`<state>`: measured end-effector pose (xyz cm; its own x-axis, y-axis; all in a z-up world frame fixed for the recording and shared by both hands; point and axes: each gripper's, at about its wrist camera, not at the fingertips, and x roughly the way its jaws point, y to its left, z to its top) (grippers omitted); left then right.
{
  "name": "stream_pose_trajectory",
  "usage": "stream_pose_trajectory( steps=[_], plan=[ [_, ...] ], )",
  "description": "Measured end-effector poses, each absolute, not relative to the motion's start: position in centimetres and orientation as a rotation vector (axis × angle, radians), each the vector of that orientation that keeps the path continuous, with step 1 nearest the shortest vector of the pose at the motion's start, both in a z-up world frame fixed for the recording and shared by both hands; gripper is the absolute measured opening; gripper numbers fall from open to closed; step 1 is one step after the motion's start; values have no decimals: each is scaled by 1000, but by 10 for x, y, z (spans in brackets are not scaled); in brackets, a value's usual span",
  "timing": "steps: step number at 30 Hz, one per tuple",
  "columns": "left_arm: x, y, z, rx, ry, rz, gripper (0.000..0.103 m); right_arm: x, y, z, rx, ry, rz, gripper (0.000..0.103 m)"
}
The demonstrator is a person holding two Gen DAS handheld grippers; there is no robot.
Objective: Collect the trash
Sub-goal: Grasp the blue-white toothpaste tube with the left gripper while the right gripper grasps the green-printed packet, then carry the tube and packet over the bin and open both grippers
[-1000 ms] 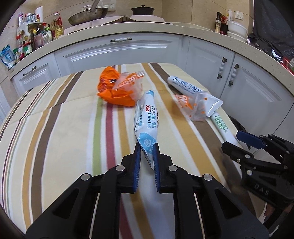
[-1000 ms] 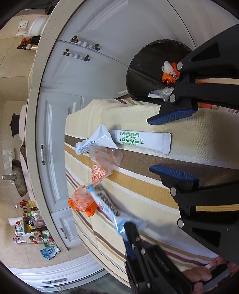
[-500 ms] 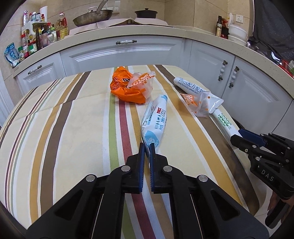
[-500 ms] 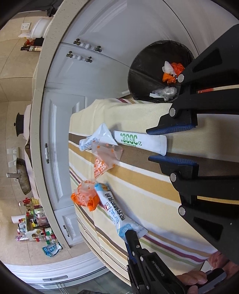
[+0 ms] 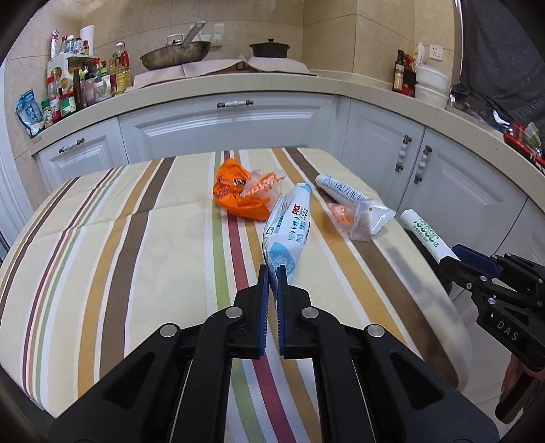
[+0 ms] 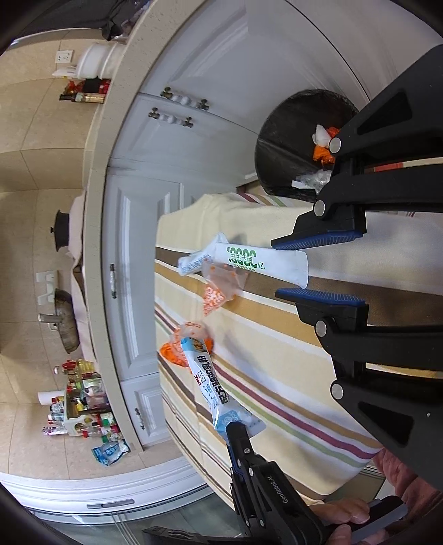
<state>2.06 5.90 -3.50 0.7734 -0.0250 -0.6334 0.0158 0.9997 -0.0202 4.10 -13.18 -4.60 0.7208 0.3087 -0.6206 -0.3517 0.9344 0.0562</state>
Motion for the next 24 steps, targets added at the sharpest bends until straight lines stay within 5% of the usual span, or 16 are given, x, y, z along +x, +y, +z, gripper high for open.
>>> stream_pose_trajectory(
  steps=[24],
  plan=[
    [68, -70, -2, 64, 573, -263, 4, 61, -243, -31, -10, 567, 87, 24]
  ],
)
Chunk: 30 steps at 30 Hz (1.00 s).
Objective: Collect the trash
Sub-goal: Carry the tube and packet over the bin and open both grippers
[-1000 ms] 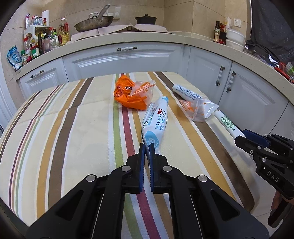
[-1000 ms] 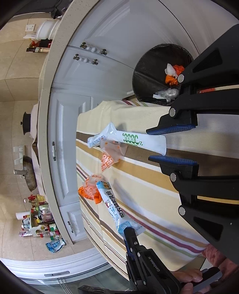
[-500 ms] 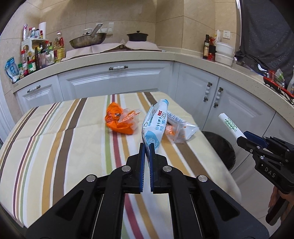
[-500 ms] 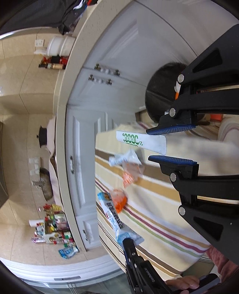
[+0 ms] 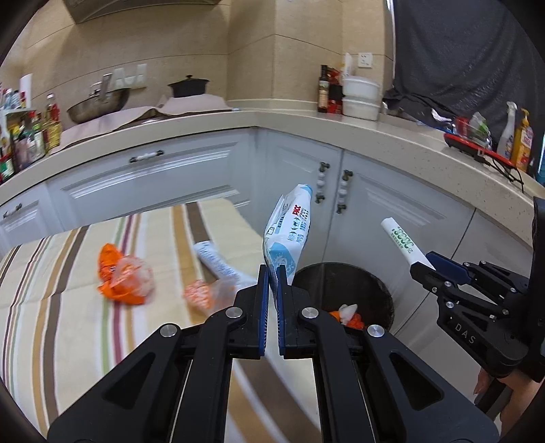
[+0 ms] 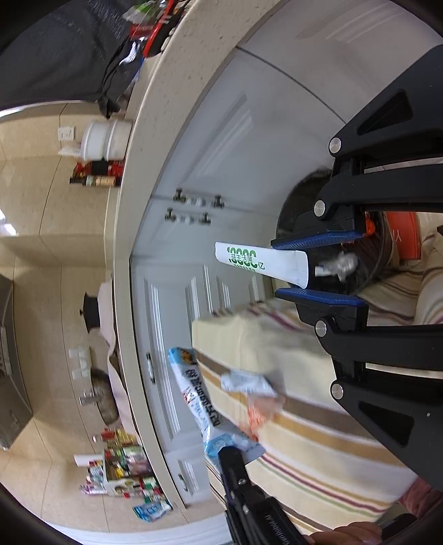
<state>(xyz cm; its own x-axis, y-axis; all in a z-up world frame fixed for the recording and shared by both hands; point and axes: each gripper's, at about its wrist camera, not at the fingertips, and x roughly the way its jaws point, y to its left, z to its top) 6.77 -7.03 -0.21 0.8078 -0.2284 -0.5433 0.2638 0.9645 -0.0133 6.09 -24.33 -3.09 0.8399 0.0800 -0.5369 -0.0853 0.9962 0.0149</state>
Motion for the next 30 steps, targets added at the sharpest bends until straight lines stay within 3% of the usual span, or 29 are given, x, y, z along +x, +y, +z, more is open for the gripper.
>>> stream_pose_trajectory(
  steps=[12, 14, 15, 17, 18, 19, 23, 25, 26, 30],
  plan=[
    [131, -160, -35, 173, 664, -333, 5, 110, -291, -64, 50, 557, 37, 26],
    [143, -171, -46, 192, 699, -318, 7, 119, -299, -75, 66, 555, 16, 56],
    [152, -175, -54, 190, 726, -307, 8, 122, -302, -79, 73, 559, 8, 57],
    [162, -177, -63, 177, 768, -299, 14, 128, -307, -87, 93, 580, 3, 57],
    [166, -176, -65, 163, 784, -297, 23, 127, -308, -88, 97, 584, -1, 57],
    [166, -172, -66, 144, 788, -293, 25, 126, -309, -88, 100, 584, -1, 57],
    [161, -158, -60, 124, 762, -270, 27, 119, -306, -87, 99, 592, 4, 58],
    [157, -147, -54, 102, 746, -256, 45, 115, -302, -83, 107, 591, 14, 58],
    [155, -141, -51, 91, 734, -246, 50, 113, -300, -81, 111, 588, 20, 58],
    [139, -111, -33, 75, 672, -192, 54, 110, -285, -69, 115, 571, 68, 59]
  ],
)
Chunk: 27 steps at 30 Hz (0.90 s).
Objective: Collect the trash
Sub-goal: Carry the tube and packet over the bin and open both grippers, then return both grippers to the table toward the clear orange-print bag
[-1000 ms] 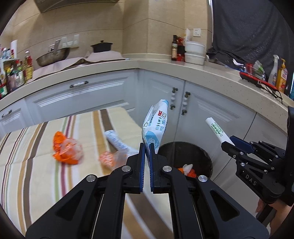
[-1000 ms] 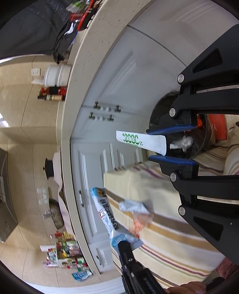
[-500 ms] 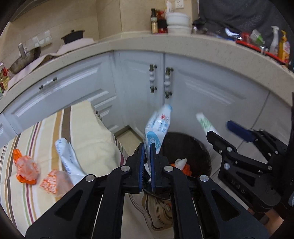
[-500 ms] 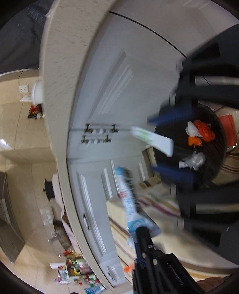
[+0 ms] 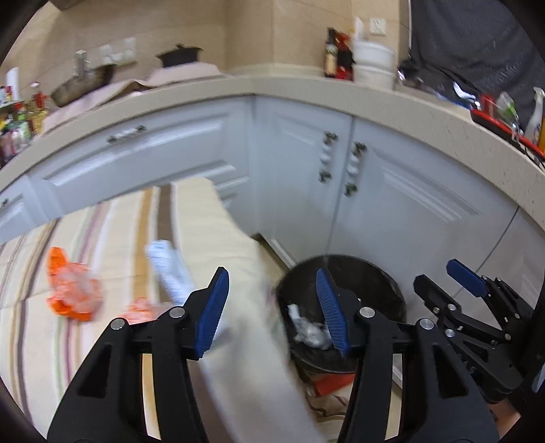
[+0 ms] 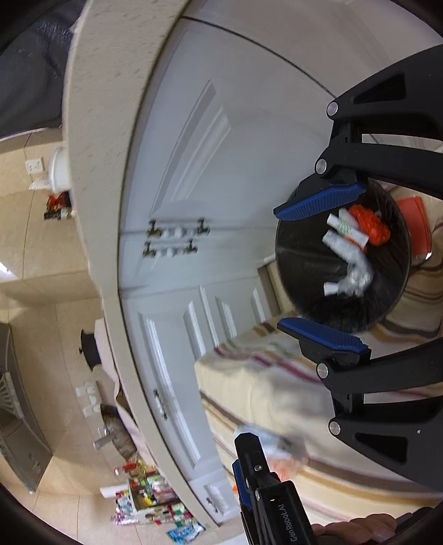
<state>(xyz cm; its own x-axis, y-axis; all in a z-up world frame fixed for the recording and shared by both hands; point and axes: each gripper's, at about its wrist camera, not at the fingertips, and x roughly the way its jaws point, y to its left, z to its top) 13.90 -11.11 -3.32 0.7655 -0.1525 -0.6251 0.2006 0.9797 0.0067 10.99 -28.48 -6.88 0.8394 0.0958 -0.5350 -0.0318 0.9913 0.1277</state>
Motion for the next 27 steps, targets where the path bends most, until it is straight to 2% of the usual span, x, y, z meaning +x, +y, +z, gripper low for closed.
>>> stream_pose_trajectory(
  steps=[3, 16, 27],
  plan=[
    [127, -86, -25, 59, 651, -143, 59, 107, -266, -59, 102, 560, 111, 60],
    [86, 36, -29, -4, 686, 88, 60, 102, -164, -41, 6, 569, 335, 61],
    [68, 96, -37, -75, 703, 180, 60, 114, -89, -44, -121, 638, 467, 61]
  ],
)
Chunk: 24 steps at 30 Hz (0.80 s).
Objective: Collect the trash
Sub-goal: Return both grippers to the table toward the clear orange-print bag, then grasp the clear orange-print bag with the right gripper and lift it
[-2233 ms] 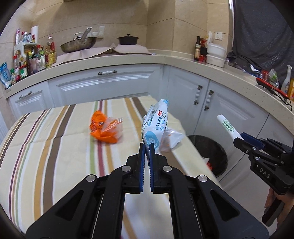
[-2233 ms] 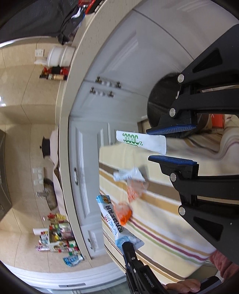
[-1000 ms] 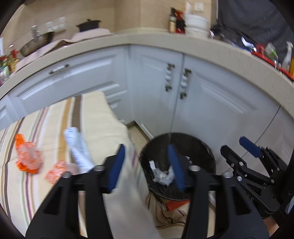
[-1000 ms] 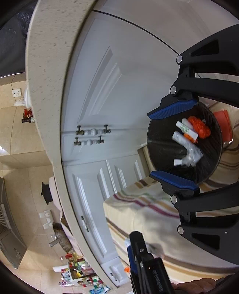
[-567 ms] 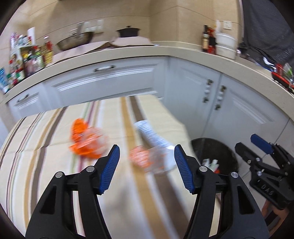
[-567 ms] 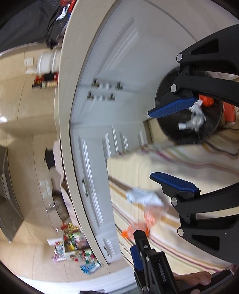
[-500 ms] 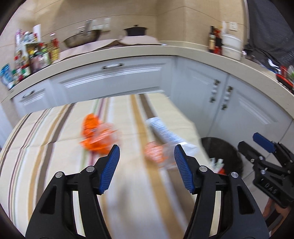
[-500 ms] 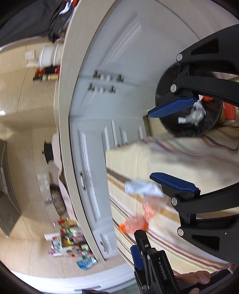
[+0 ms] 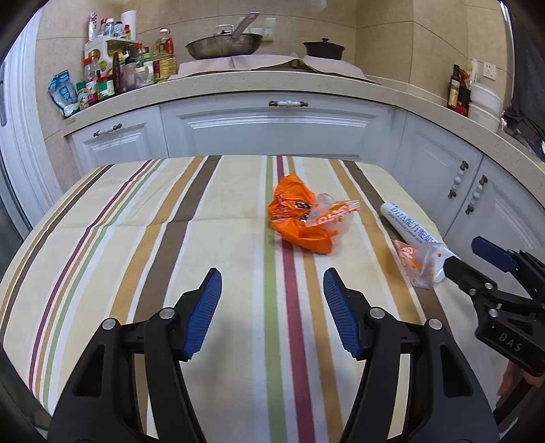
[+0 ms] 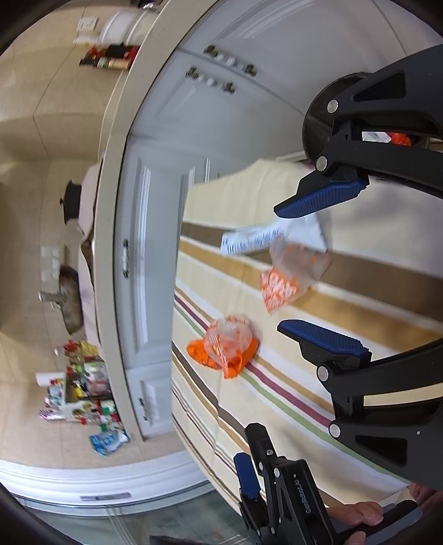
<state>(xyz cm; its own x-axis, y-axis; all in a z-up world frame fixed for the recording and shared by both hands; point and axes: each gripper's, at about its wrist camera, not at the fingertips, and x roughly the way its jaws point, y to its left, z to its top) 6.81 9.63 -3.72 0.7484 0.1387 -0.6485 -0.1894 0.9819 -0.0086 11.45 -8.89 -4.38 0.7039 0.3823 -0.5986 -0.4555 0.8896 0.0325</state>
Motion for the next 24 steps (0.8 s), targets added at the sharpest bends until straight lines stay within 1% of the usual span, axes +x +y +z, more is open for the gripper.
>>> stream_pose_trajectory(
  steps=[7, 9, 10, 11, 14, 16, 17, 18, 19, 24],
  plan=[
    [69, 114, -41, -110, 710, 194, 61, 131, -63, -51, -181, 695, 490, 61],
    [69, 116, -43, -117, 714, 195, 61, 133, -57, -53, -207, 705, 490, 57],
    [70, 118, -44, -122, 717, 194, 61, 134, -53, -54, -223, 711, 492, 53],
    [70, 118, -44, -125, 718, 194, 61, 135, -50, -55, -234, 717, 497, 45],
    [72, 119, -46, -133, 722, 190, 61, 136, -40, -60, -277, 736, 511, 33],
    [73, 120, -48, -139, 726, 186, 61, 138, -36, -64, -301, 746, 503, 28],
    [74, 120, -48, -140, 728, 184, 61, 139, -35, -67, -310, 755, 496, 23],
    [75, 119, -49, -140, 729, 182, 61, 141, -35, -68, -313, 762, 493, 19],
    [75, 119, -49, -140, 730, 180, 61, 141, -35, -70, -310, 771, 492, 11],
    [77, 117, -51, -142, 735, 173, 61, 138, -38, -64, -282, 747, 504, 6]
  ],
)
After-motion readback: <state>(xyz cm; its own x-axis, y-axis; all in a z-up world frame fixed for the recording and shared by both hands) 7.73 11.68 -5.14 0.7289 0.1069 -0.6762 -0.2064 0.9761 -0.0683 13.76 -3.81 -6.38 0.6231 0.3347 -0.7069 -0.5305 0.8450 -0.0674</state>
